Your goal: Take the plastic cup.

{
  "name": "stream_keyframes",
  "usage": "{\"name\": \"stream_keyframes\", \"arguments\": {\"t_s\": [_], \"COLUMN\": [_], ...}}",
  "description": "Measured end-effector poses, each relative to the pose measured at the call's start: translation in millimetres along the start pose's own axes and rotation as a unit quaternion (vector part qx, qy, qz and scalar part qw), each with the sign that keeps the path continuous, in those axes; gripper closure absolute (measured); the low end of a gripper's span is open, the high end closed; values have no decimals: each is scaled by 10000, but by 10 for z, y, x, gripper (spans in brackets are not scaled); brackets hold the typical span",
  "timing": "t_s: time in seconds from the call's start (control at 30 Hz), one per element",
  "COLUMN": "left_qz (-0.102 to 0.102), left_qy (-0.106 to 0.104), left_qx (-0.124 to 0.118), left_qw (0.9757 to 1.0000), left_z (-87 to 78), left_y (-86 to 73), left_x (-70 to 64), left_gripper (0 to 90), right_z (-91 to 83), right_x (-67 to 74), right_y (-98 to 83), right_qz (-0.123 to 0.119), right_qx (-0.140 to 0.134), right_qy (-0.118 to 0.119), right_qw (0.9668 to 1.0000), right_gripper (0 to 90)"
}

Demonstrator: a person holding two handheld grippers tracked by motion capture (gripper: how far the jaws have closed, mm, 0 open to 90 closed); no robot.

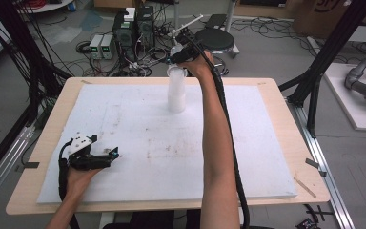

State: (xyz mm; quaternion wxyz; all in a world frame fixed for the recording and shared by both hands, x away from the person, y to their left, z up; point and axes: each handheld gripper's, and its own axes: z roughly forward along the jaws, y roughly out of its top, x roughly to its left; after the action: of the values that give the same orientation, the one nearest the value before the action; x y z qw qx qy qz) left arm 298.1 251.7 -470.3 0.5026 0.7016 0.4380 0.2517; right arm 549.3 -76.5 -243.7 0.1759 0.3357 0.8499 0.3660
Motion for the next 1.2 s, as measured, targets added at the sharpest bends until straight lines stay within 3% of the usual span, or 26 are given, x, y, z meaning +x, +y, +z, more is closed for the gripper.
{"name": "stream_keyframes", "arguments": {"t_s": [0.43,0.63,0.87,1.2], "left_qz": [2,-12,-5,5], "left_qy": [7,-1,6,10], "left_qx": [7,-7,6,13], "left_qw": [10000,10000,10000,10000], "left_z": [0,2,2,0], "left_y": [0,-1,0,0], "left_x": [-1,1,1,-1], "left_gripper": [20,20,20,19], "right_z": [-106,-175,-492,-934], "right_x": [4,28,33,216], "right_y": [43,-10,-197,-597], "right_qz": [-9,-101,-102,-552], "right_qx": [-89,-243,-605,-889], "right_qy": [0,176,484,938], "right_qw": [10000,9995,9969,9901], "right_gripper": [409,408,412,413]}}
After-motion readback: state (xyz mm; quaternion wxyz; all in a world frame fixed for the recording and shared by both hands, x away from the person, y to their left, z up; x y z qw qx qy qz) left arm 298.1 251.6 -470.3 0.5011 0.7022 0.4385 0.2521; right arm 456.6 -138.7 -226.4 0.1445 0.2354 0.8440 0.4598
